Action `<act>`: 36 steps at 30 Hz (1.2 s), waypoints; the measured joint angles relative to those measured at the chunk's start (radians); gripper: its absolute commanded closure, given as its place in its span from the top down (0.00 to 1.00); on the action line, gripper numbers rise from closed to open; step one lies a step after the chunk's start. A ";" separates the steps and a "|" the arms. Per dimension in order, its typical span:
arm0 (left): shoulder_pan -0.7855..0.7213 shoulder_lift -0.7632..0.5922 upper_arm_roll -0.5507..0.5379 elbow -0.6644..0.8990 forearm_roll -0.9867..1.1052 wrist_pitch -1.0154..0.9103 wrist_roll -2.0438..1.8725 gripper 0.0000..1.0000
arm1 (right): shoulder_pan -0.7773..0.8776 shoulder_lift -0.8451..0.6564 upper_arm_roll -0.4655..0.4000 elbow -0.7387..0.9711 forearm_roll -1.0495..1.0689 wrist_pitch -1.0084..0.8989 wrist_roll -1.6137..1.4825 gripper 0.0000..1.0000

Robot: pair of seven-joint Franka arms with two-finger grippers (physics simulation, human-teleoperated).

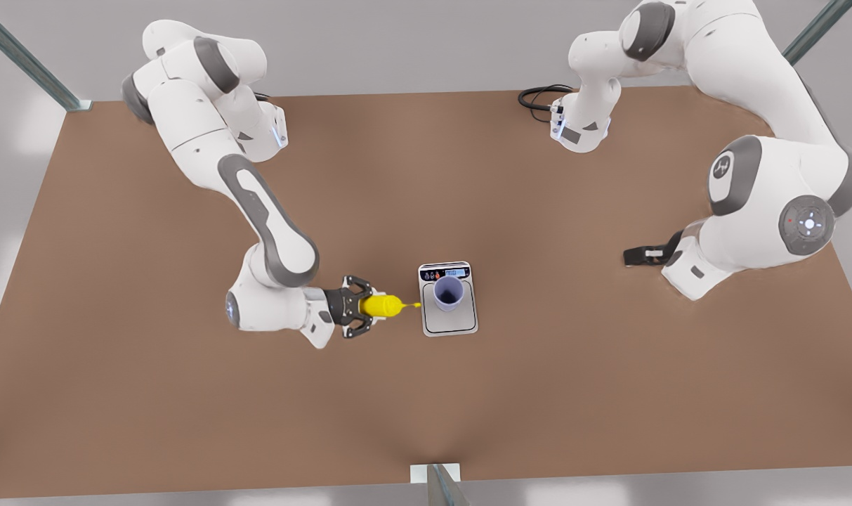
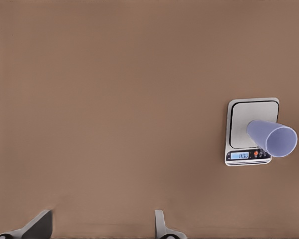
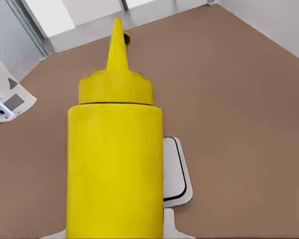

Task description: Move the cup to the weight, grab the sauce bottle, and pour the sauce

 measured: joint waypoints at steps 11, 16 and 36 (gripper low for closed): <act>0.000 -0.108 0.000 -0.302 0.079 0.180 -0.005 1.00 | 0.138 -0.076 0.021 0.058 -0.315 -0.003 0.371 0.50; -0.001 -0.107 0.000 -0.302 0.081 0.178 -0.005 1.00 | 0.175 0.018 0.009 0.151 -0.421 -0.017 0.483 0.50; -0.007 -0.094 -0.001 -0.302 0.081 0.179 -0.001 1.00 | -0.471 0.079 -0.020 -0.137 0.336 -0.559 -0.708 0.47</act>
